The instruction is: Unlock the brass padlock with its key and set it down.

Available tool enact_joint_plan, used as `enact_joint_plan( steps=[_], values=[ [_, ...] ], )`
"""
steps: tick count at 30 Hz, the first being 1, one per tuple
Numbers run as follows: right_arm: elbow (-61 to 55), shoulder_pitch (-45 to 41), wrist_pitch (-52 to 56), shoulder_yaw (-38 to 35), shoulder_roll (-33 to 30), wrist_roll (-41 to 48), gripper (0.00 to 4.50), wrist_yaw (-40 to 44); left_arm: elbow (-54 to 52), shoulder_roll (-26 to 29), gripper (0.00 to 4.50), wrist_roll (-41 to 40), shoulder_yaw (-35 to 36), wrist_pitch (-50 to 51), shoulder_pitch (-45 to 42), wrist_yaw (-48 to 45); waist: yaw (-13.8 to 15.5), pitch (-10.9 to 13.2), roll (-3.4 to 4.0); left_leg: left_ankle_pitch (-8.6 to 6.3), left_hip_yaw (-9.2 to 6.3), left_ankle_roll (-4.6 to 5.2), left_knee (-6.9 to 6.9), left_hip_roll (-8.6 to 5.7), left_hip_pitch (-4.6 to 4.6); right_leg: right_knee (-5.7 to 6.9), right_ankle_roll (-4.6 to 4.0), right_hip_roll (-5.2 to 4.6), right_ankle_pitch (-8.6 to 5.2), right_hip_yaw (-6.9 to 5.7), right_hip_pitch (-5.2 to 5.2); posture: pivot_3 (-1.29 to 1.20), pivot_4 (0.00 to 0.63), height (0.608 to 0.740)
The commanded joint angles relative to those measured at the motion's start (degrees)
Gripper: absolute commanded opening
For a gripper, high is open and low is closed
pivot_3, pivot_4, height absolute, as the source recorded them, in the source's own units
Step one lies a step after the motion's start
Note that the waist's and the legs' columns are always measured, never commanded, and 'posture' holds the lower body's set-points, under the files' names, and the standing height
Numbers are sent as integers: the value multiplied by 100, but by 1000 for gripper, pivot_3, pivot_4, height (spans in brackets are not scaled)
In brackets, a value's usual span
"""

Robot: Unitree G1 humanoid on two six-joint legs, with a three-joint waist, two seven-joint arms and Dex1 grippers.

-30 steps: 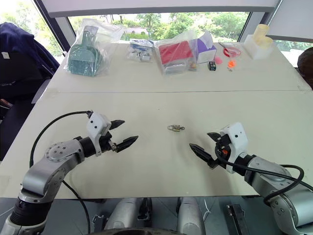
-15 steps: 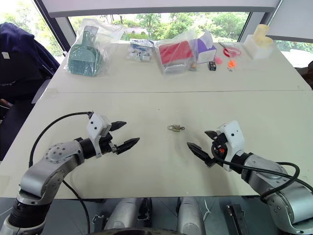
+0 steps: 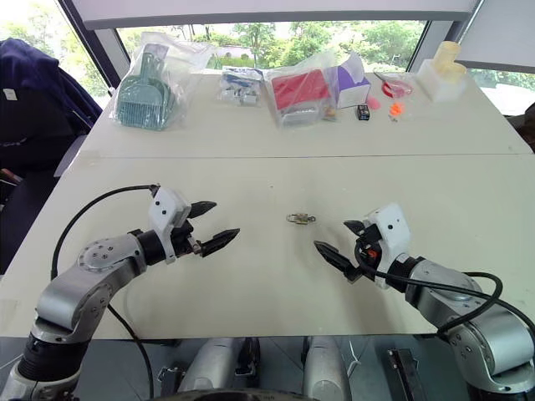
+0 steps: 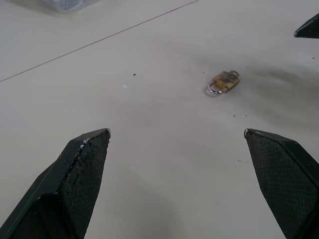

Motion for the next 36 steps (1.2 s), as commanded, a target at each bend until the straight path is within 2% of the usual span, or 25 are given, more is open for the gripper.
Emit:
enact_joint_plan(
  steps=[1, 5, 8, 11, 17, 22, 27, 35, 36],
  values=[
    [-86, -6, -63, -106, -38, 11, 4469, 34, 321, 256, 4500, -48, -56, -35, -595, -414, 5, 1, -1, 0, 0, 0, 0, 0, 0, 0, 0, 0, 0, 0, 0, 0, 150, 735],
    [-5, 76, 2, -411, -241, 50, 4469, 155, 1521, 732, 4500, 169, -668, -342, -1875, -1698, 29, 1, -2, 3, 0, -2, 1, -2, 1, 1, 0, 2, 0, -2, 2, 0, 150, 735],
    [-37, 197, 14, -602, -329, 101, 4469, 202, 2629, 656, 4500, 598, -1326, -1010, -2911, -2582, 78, 1, -3, 4, 4, 0, 1, -5, -1, -2, 0, 2, 0, -2, 3, 0, 150, 735],
    [-121, 298, 33, -616, -338, 81, 4469, 171, 3721, 292, 4500, 1023, -1874, -1757, -3677, -3277, 126, 1, -3, 7, 7, -1, 1, -5, 0, -5, 1, 2, 0, -1, 4, 0, 150, 735],
    [-417, 589, 51, -617, -209, 17, 4469, -61, 6203, -1092, 4500, 1827, -2576, -3175, -5032, -4043, 163, 5, -9, -2, 3, 18, 26, -5, -13, -3, 1, 1, 0, -3, 4, 0, 150, 735],
    [-592, 891, -1, -692, -6, -20, 4469, -283, 8087, -2134, 4500, 2403, -2648, -4050, -5730, -3816, 141, 7, -13, -19, 6, 46, 38, -5, -13, -10, 2, -5, 0, -1, 10, 0, 150, 735],
    [-787, 1075, -59, -742, 210, -41, 4469, -519, 9381, -2779, 4500, 2857, -2581, -4200, -6184, -3471, 140, 9, -17, -19, 4, 47, 38, -4, -12, -6, 4, -3, 1, -2, 9, 0, 150, 735],
    [-920, 1162, -168, -624, 427, -115, 4469, -778, 9903, -3073, 4500, 3563, -2726, -4229, -6225, -3409, 148, 6, -19, -19, 0, 48, 40, -3, -8, -8, 4, -5, 1, -3, 16, 0, 150, 735],
    [-911, 1153, -179, -598, 440, -132, 4495, -788, 9878, -3035, 4240, 3656, -2787, -4310, -6184, -3533, 145, 6, -20, -20, 0, 48, 40, -3, -7, -8, 4, -5, 1, -3, 17, 0, 150, 735]
  ],
)
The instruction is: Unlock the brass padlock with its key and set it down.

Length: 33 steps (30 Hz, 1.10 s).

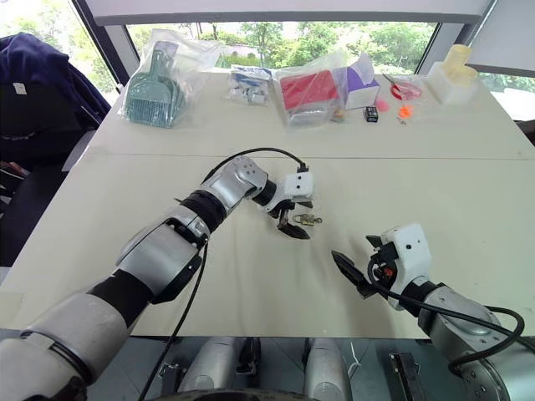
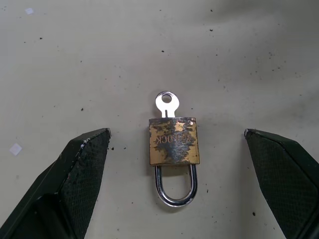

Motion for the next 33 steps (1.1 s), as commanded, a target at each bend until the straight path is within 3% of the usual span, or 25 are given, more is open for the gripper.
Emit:
enact_joint_plan(
  steps=[1, 9, 13, 17, 22, 27, 33],
  values=[
    [-209, -8, -135, 10, 50, -63, 4500, -62, 53, 45, 3949, 413, -177, -172, 83, -253, -6, -1, -1, 0, 0, 0, 0, 0, 1, 0, 0, 0, 0, 0, 0, 0, 150, 735],
    [-35, -292, -70, 134, 97, 15, 4500, -86, -151, 156, 810, 613, -151, -273, 420, -303, -14, -13, -7, 0, -2, 0, 0, 2, 13, 1, -1, 0, 0, 0, 13, 0, 150, 735],
    [115, -622, 72, 137, 294, 300, 4500, -191, -599, 352, 747, 387, 179, -404, 552, -72, -19, -15, -11, 0, -4, -1, 0, 4, 17, 1, -1, -1, 0, -1, 16, 0, 150, 735],
    [338, -1326, 199, -1, 803, 1211, 4500, -506, -2054, 802, 747, -372, 946, -821, 878, -196, -121, -12, -10, 0, -4, -2, -1, 7, 11, 10, -1, 0, 1, 0, 0, 0, 150, 735],
    [802, -2127, 338, 103, 1097, 1903, 4500, -827, -4203, 1236, 747, -1306, 1631, 67, 1463, -211, -147, -12, -8, 3, -4, -5, -3, 2, -8, 20, 4, -7, 6, 0, -16, 0, 150, 735],
    [1358, -2802, 266, 63, 1415, 2453, 4500, -1172, -5583, 1374, 747, -1647, 1745, 837, 2042, 144, -166, -14, -4, 0, -3, -1, -2, -3, 5, 9, 2, -6, 5, 0, 8, 0, 150, 735],
    [1633, -3123, 125, -94, 1427, 3057, 4500, -1284, -6026, 1367, 747, -1696, 1774, 1028, 2206, 547, -161, -14, -3, 3, -5, -4, -1, -4, 6, 12, 7, 0, 8, -1, 8, 0, 150, 735]
  ],
)
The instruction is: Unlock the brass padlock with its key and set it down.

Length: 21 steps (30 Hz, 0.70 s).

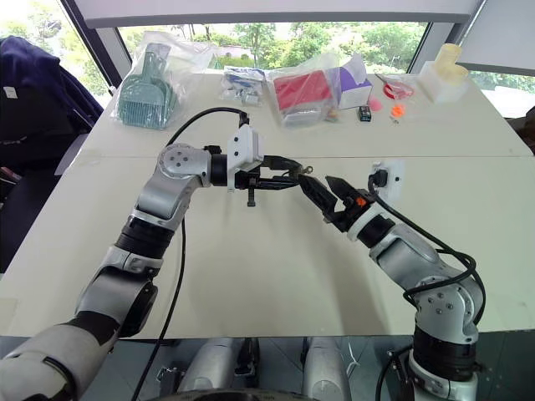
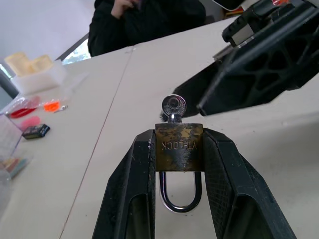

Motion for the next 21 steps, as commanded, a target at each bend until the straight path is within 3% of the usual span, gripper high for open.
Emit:
enact_joint_plan(
  steps=[1, 5, 7, 10, 15, 21],
  values=[
    [-58, -61, -142, -151, -46, 406, 4500, -36, -346, 1, 747, -184, 86, 47, -57, 209, -3, 0, 0, 0, 0, 0, -1, 0, 0, 0, 6, 1, 3, 0, 1, 0, 150, 735],
    [-77, -13, -227, -135, -66, 666, 4500, -135, -341, 39, 747, -182, 5, -66, -34, 231, -7, 0, 0, 0, 1, 0, -2, 1, 1, 2, 9, 4, 5, -1, 1, 0, 150, 735],
    [-67, -28, -291, -108, -47, 723, 3965, -199, -364, 41, 748, -212, -16, -70, -11, 200, -4, 0, 0, 0, 1, 0, -2, 0, 2, 1, 9, 4, 5, 0, 1, 0, 150, 735],
    [-47, -74, -413, -53, 18, 785, 2710, -298, -417, 56, 748, -234, -61, -100, 24, 164, -6, 0, 0, 0, 2, 0, -2, 0, 2, 1, 9, 4, 4, 0, 1, 0, 150, 735],
    [-25, -88, -530, 109, 45, 817, 47, -374, -507, 96, 748, -250, -139, -202, 29, 176, -8, 0, 0, 1, 2, -1, -2, 1, 2, 2, 9, 4, 4, 0, 1, 0, 150, 735],
    [42, -84, -649, 242, 39, 844, 47, -494, -476, 86, 748, -71, -120, -771, -11, 503, -3, 0, 1, 1, 2, -2, -2, 1, 2, 1, 9, 4, 4, 0, 1, 0, 150, 735]
  ],
)
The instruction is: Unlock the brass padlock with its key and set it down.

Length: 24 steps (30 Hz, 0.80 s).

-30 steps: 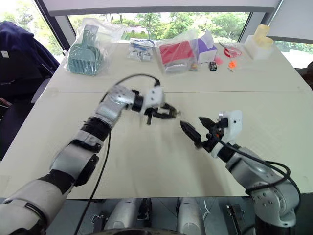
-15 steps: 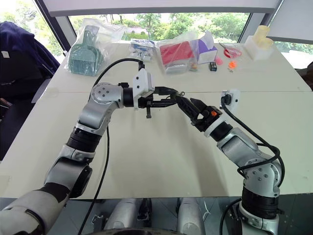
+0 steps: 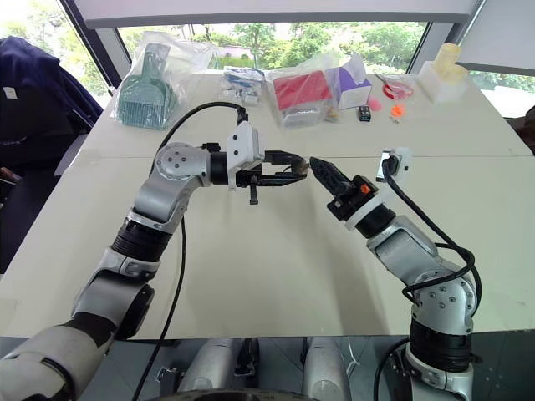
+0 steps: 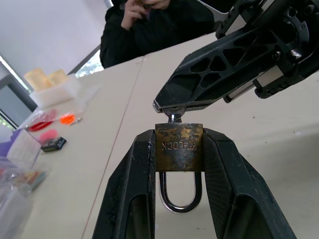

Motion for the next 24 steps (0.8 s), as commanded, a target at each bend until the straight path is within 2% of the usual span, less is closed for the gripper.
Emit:
enact_joint_plan(
  steps=[1, 5, 14, 19, 24],
  values=[
    [21, -28, -119, 45, 35, 34, 47, -139, -236, -59, 748, 83, 68, -641, -93, 305, -1, 0, 0, 0, 0, 0, 0, 0, 0, 0, 0, 0, 0, 0, 0, 0, 150, 735],
    [76, -37, -206, 124, 87, 47, 47, -275, -226, -82, 748, 324, 30, -1214, -150, 550, -1, 0, 0, 0, 0, 0, 0, 0, 0, 0, 0, 0, 0, 0, 0, 0, 150, 735],
    [257, -150, -598, 106, 619, 326, 47, -923, 172, 39, 748, 1376, -196, -3408, -155, 1438, 2, 0, 1, 0, 2, 0, -1, 1, 1, 0, 0, -1, 1, 0, 0, 0, 150, 735],
    [343, -163, -821, 157, 1003, 468, 47, -1388, 662, 191, 748, 2561, -195, -4953, -302, 2749, -7, -1, 1, 0, 3, -1, -4, 1, 1, 1, 2, -2, 2, 0, -2, 0, 150, 735],
    [445, -178, -998, 173, 1287, 697, 47, -1769, 1089, 370, 748, 3890, -257, -5626, -380, 4109, 1, -1, 2, 0, 5, -1, -4, 1, 2, 2, 3, -2, 3, 0, -1, 0, 150, 735]
  ],
)
